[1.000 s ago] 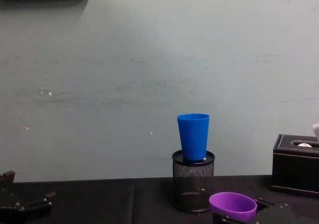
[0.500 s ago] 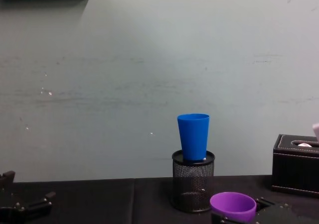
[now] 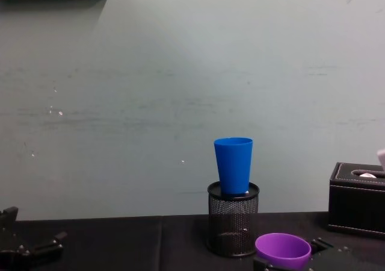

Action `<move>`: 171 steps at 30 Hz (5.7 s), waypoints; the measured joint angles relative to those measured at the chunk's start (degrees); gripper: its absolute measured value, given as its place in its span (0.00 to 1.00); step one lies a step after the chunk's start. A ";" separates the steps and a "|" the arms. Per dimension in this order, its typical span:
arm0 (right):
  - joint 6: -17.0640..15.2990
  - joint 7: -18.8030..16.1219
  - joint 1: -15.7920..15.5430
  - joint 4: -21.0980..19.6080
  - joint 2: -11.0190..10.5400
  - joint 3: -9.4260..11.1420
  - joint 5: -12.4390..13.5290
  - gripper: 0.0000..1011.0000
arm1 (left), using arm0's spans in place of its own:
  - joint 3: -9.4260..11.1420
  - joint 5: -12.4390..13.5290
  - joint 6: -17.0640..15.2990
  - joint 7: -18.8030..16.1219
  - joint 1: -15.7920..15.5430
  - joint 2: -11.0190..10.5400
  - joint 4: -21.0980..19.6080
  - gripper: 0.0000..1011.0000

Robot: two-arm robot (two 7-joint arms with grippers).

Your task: Pick up one cup with a gripper and tap it against the other cup.

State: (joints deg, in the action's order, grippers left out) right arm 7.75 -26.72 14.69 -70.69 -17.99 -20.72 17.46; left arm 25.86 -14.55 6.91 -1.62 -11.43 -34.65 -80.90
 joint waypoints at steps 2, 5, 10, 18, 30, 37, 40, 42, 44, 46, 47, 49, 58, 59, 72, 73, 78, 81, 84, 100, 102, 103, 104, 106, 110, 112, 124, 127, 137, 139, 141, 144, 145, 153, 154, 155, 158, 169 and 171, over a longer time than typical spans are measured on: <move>0.00 0.00 0.00 0.00 0.00 0.00 0.00 0.99 | 0.00 0.00 0.00 0.00 0.00 0.00 0.00 1.00; 0.00 0.00 0.00 0.00 0.00 0.00 0.00 0.99 | 0.00 0.00 0.00 0.00 0.00 0.00 0.00 1.00; 0.56 -0.02 -0.07 -0.36 -0.15 -0.07 -0.28 0.99 | 0.00 0.00 0.00 0.00 0.00 0.00 0.00 1.00; 1.69 0.10 -0.71 -1.57 -0.38 0.09 -0.78 0.99 | 0.00 0.00 0.00 0.00 0.00 0.00 0.00 1.00; 5.64 0.91 -2.13 -2.89 0.06 2.04 -0.26 0.99 | 0.00 0.00 0.00 0.00 0.00 0.00 0.00 1.00; 6.74 0.57 -2.67 -3.41 0.26 2.83 0.56 0.99 | 0.00 0.00 0.00 0.00 0.00 0.00 0.00 1.00; 6.78 0.38 -2.73 -3.43 0.30 2.95 0.70 0.99 | 0.00 0.00 0.00 0.00 0.00 0.00 0.00 1.00; 6.78 0.17 -2.74 -3.44 0.36 2.97 0.75 0.99 | 0.00 0.00 0.00 0.00 0.00 0.00 0.00 1.00; 6.84 0.07 -2.76 -3.45 0.40 3.04 0.92 0.99 | 0.00 0.00 0.00 0.00 0.00 0.00 0.00 1.00; 7.18 -0.04 -2.81 -3.45 0.44 3.21 1.14 0.99 | 0.00 0.00 0.00 0.00 0.00 0.00 0.00 1.00; 7.18 -0.04 -2.81 -3.45 0.44 3.21 1.14 0.99 | 0.00 0.00 0.00 0.00 0.00 0.00 0.00 1.00; 7.65 -0.27 -2.92 -3.52 0.48 3.39 1.39 0.99 | 0.00 0.00 0.00 0.00 0.00 0.00 0.00 1.00; 8.48 -0.71 -3.04 -3.64 0.54 3.61 1.74 0.99 | 0.00 0.00 0.00 0.00 0.00 0.00 0.00 1.00; 8.48 -0.71 -3.04 -3.64 0.54 3.61 1.74 0.99 | 0.00 0.00 0.00 0.00 0.00 0.00 0.00 1.00; 8.35 -0.67 -3.02 -3.62 0.54 3.56 1.68 0.99 | 0.00 0.00 0.00 0.00 0.00 0.00 0.00 1.00; 8.35 -0.67 -3.02 -3.62 0.54 3.56 1.68 0.99 | 0.00 0.00 0.00 0.00 0.00 0.00 0.00 1.00; 8.33 -0.67 -3.02 -3.62 0.54 3.56 1.66 0.99 | 0.00 0.00 0.00 0.00 0.00 0.00 0.00 1.00; 8.31 -0.66 -3.02 -3.62 0.54 3.56 1.65 0.99 | 0.00 0.00 0.00 0.00 0.00 0.00 0.00 1.00; 8.30 -0.65 -3.02 -3.62 0.54 3.56 1.64 0.99 | 0.00 0.00 0.00 0.00 0.00 0.00 0.00 1.00; 8.26 -0.57 -3.02 -3.62 0.54 3.56 1.62 0.99 | 0.00 0.00 0.00 0.00 0.00 0.00 0.00 1.00; 8.24 -0.53 -3.02 -3.65 0.54 3.56 1.59 0.99 | 0.00 0.00 0.00 0.00 0.00 0.00 0.00 1.00; 8.18 -0.45 -3.03 -3.67 0.56 3.57 1.54 0.99 | 0.00 0.00 0.00 0.00 0.00 0.00 0.00 1.00; 8.15 -0.41 -3.04 -3.68 0.57 3.57 1.51 0.99 | 0.00 0.00 0.00 0.00 0.00 0.00 0.00 1.00; 8.08 -0.27 -3.07 -3.73 0.60 3.58 1.41 0.99 | 0.00 0.00 0.00 0.00 0.00 0.00 0.00 1.00; 8.00 0.07 -3.12 -3.81 0.62 3.82 1.38 0.99 | 0.00 0.00 0.00 0.00 0.00 0.00 0.00 1.00; 7.91 0.48 -3.26 -3.87 0.70 4.28 1.46 0.99 | 0.00 0.00 0.00 0.00 0.00 0.00 0.00 1.00; 7.96 2.51 -4.12 -4.67 1.21 5.69 1.05 0.99 | 0.00 0.00 0.00 0.00 0.00 0.00 0.00 1.00; 7.98 3.15 -4.34 -4.76 1.41 6.16 0.75 0.99 | 0.00 0.00 0.00 0.00 0.00 0.00 0.00 1.00; 7.88 5.70 -5.02 -4.93 2.19 7.46 -1.09 0.99 | 0.00 0.00 0.00 0.00 0.00 0.00 0.00 1.00; 7.84 6.00 -5.12 -5.00 2.31 7.68 -1.30 0.99 | 0.00 0.00 0.00 0.00 0.00 0.00 0.00 1.00; 7.76 6.49 -5.24 -5.02 2.51 8.06 -1.60 0.99 | 0.00 0.00 0.00 0.00 0.00 0.00 0.00 1.00; 7.59 7.03 -5.37 -5.11 2.75 8.52 -1.87 0.99 | 0.00 0.00 0.00 0.00 0.00 0.00 0.00 1.00; 7.44 7.31 -5.45 -5.16 2.91 8.80 -2.01 0.99 | 0.00 0.00 0.00 0.00 0.00 0.00 0.00 1.00; 6.70 9.50 -5.81 -5.25 3.80 10.17 -3.36 0.99 | 0.00 0.00 0.00 0.00 0.00 0.00 0.00 1.00; 6.62 9.72 -5.85 -5.28 3.88 10.30 -3.53 0.99 | 0.00 0.00 0.00 0.00 0.00 0.00 0.00 1.00; 6.40 10.29 -5.94 -5.32 4.05 10.54 -4.03 0.99 | 0.00 0.00 0.00 0.00 0.00 0.00 0.00 1.00; 5.93 11.64 -6.12 -5.44 4.45 11.05 -5.20 0.99 | 0.00 0.00 0.00 0.00 0.00 0.00 0.00 1.00; 4.28 14.37 -6.63 -5.35 5.74 12.64 -8.25 0.99 | 0.00 0.00 0.00 0.00 0.00 0.00 0.00 1.00; 3.71 14.37 -6.61 -5.12 5.97 12.89 -8.41 0.99 | 0.00 0.00 0.00 0.00 0.00 0.00 0.00 1.00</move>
State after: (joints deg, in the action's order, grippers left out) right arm 11.46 -12.35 8.08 -75.81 -12.02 -7.83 9.05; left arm 25.86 -14.55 6.91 -1.62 -11.43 -34.65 -80.90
